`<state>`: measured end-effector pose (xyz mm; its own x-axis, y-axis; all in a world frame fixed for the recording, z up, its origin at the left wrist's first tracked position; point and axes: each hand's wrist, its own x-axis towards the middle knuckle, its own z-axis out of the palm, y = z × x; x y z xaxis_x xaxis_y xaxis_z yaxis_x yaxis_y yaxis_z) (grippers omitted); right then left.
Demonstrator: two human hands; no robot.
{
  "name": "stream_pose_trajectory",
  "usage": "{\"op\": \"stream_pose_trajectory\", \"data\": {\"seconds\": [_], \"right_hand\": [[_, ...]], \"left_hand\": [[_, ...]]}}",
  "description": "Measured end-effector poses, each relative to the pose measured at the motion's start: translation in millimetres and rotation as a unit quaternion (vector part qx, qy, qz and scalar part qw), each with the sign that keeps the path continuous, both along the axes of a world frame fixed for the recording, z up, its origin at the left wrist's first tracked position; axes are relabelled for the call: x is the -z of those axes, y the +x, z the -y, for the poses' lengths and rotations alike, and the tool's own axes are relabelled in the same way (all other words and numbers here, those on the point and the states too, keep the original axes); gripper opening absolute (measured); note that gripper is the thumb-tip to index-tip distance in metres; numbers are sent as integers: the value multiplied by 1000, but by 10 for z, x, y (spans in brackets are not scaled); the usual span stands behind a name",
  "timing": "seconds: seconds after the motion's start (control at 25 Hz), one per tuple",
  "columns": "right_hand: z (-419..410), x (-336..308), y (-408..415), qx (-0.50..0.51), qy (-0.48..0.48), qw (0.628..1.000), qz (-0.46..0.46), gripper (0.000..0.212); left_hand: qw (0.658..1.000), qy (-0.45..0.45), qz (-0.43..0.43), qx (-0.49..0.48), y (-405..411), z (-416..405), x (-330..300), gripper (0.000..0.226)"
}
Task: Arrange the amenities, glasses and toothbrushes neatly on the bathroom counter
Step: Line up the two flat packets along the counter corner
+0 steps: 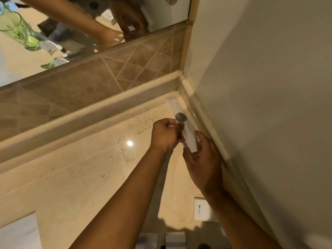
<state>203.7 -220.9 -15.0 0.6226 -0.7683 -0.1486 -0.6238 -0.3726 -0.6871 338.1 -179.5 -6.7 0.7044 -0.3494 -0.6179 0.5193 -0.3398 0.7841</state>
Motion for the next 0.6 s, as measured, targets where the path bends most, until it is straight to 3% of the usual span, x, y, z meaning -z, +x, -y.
{"op": "stream_pose_trajectory", "data": {"seconds": [0.08,0.2,0.36,0.52,0.6], "right_hand": [[-25,-15,-6,38,10,999,14,59],[-121,-64,-69,19,-53,998,4,49],[-231,-26,-112,-13,-64,998,-23,44],[-196,124,-59,-88,-118,986,-73,45],[-178,163,-31,-99,-131,982,-94,46]], "left_hand": [[1000,20,11,17,82,52,21,20],[996,61,53,33,169,120,82,15],[983,101,124,87,161,128,127,14],[907,210,300,210,138,67,161,24],[863,208,393,240,143,1,203,23]]}}
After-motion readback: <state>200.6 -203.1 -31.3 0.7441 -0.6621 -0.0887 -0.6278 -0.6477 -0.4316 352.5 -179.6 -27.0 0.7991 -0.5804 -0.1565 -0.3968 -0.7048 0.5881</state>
